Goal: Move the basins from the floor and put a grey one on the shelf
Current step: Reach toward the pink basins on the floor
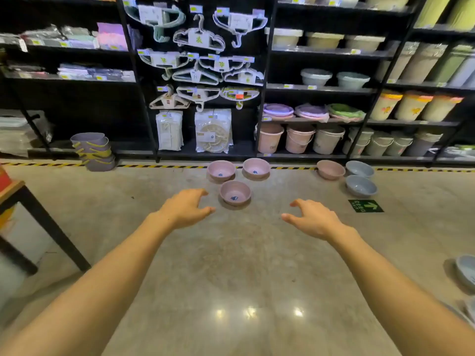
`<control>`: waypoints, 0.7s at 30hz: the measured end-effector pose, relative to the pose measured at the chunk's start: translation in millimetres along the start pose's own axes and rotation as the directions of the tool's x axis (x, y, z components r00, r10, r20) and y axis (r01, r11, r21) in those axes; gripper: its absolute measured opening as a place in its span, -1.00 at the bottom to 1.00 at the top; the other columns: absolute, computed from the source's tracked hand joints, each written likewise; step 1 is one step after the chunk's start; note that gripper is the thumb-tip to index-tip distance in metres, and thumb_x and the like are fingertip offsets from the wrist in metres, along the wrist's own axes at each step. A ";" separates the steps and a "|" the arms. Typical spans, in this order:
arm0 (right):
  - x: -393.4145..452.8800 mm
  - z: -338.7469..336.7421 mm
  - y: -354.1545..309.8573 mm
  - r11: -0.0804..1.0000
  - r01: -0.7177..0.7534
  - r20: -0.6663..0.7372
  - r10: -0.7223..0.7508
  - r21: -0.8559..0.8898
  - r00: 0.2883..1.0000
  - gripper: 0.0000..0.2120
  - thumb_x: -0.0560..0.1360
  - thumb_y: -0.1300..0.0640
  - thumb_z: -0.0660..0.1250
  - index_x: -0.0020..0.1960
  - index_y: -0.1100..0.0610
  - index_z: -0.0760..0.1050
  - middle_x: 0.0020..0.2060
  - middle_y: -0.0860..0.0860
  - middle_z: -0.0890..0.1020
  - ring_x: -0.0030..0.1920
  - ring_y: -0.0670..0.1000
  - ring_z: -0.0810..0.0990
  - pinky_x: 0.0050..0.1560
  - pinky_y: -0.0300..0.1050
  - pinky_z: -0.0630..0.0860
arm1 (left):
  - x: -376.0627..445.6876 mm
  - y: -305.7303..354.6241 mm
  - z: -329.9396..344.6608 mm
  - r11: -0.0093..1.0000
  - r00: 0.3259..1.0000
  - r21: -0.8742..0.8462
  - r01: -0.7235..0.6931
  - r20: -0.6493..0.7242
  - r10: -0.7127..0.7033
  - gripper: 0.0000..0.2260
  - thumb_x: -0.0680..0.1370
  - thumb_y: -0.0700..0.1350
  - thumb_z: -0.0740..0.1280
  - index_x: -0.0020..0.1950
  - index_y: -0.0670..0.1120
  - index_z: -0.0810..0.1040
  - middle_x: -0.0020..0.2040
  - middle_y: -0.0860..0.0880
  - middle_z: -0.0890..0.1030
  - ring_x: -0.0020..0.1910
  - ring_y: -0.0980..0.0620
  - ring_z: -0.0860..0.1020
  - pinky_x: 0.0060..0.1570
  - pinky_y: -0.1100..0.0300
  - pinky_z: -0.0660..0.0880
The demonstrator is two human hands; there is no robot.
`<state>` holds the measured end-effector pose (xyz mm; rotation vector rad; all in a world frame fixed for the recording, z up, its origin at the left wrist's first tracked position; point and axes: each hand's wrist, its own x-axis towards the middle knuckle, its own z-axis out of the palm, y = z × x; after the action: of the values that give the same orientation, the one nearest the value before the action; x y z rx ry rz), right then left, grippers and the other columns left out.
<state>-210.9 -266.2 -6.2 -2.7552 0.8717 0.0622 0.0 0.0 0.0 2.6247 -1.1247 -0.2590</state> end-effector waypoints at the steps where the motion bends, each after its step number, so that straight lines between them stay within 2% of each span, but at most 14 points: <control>1: 0.6 8.6 -4.7 1.000 -0.014 0.043 0.014 -0.003 0.999 -0.34 0.50 -0.40 0.20 0.46 -0.03 0.39 0.37 0.04 0.52 0.37 0.13 0.47 0.17 0.10 0.44 | -0.4 -4.6 4.7 1.000 0.999 0.024 0.015 0.040 -0.016 -0.40 0.57 0.22 0.32 0.54 -0.04 0.38 0.50 -0.08 0.47 0.45 -0.11 0.43 0.33 -0.09 0.44; 4: 4.1 39.2 -13.1 1.000 -0.012 0.121 0.009 0.017 0.993 -0.34 0.51 -0.38 0.21 0.46 -0.01 0.38 0.40 0.04 0.51 0.38 0.12 0.46 0.20 0.09 0.43 | 1.2 -21.3 18.5 0.997 0.993 0.064 0.048 0.105 -0.054 -0.39 0.57 0.25 0.30 0.54 -0.02 0.37 0.50 -0.08 0.46 0.44 -0.14 0.43 0.33 -0.12 0.44; 7: 11.2 59.8 -16.1 0.998 -0.024 0.139 0.016 0.052 0.990 -0.31 0.49 -0.41 0.20 0.46 -0.02 0.39 0.42 0.02 0.50 0.40 0.11 0.46 0.25 0.10 0.42 | 12.7 -34.7 32.1 0.997 0.990 0.052 0.062 0.124 -0.068 -0.39 0.57 0.24 0.31 0.53 -0.04 0.38 0.48 -0.11 0.48 0.42 -0.16 0.45 0.31 -0.11 0.45; 14: 53.1 61.8 -1.5 0.995 -0.069 0.134 0.060 0.066 0.989 -0.30 0.46 -0.44 0.17 0.42 -0.02 0.43 0.37 0.00 0.55 0.34 0.08 0.52 0.18 0.06 0.46 | 65.2 -49.5 47.8 0.998 0.989 -0.039 0.053 0.143 -0.047 -0.33 0.53 0.31 0.29 0.52 -0.06 0.40 0.46 -0.11 0.51 0.41 -0.13 0.47 0.31 -0.08 0.45; 21: 144.4 60.5 19.8 0.990 -0.100 0.151 0.084 0.101 0.985 -0.28 0.45 -0.44 0.17 0.43 -0.01 0.43 0.38 -0.02 0.55 0.36 0.07 0.51 0.22 0.06 0.48 | 155.7 -55.5 64.9 0.994 0.977 -0.069 0.085 0.200 -0.070 -0.33 0.54 0.32 0.28 0.52 -0.06 0.39 0.45 -0.13 0.51 0.34 -0.16 0.52 0.28 -0.12 0.47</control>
<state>-101.7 -347.6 -85.8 -2.5726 0.9331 0.2251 126.5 -88.5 -87.7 2.6225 -1.0488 -0.5784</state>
